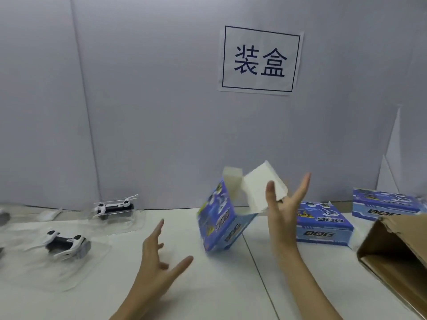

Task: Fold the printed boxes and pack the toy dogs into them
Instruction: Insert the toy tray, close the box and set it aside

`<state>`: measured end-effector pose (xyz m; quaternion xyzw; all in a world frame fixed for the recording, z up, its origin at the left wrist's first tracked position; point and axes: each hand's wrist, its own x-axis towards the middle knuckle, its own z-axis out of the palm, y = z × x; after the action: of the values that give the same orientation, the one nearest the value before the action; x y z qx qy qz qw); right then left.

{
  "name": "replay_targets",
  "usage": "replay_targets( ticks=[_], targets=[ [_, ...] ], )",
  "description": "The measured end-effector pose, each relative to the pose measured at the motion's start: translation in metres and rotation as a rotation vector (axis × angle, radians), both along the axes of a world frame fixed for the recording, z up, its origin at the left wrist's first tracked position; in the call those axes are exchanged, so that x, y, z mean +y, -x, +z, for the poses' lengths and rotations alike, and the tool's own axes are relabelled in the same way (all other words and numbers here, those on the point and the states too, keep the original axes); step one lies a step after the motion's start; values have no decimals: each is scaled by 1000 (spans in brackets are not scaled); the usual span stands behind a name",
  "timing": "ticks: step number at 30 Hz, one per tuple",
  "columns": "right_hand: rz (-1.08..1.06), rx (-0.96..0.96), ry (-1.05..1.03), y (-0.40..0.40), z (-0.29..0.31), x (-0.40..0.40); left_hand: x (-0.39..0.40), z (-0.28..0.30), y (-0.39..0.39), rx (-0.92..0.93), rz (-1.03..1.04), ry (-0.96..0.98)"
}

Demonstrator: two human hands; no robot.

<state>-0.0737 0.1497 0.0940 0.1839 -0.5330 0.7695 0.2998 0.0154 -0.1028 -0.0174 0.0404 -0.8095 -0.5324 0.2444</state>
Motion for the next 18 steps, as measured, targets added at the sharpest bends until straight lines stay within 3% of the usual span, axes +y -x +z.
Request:
replay_targets(
  ticks=[4,7,12,18],
  targets=[
    [154,-241,-6,-19,-39,-26,4,4,-2,55,-190,-64],
    [198,-343,27,-17,-46,-33,5,10,-3,83,-111,-18],
    [211,-242,-117,-20,-42,-33,9,32,-16,170,-31,-28],
    [335,-132,-287,-35,-41,-35,26,39,-21,176,-205,-156]
  ],
)
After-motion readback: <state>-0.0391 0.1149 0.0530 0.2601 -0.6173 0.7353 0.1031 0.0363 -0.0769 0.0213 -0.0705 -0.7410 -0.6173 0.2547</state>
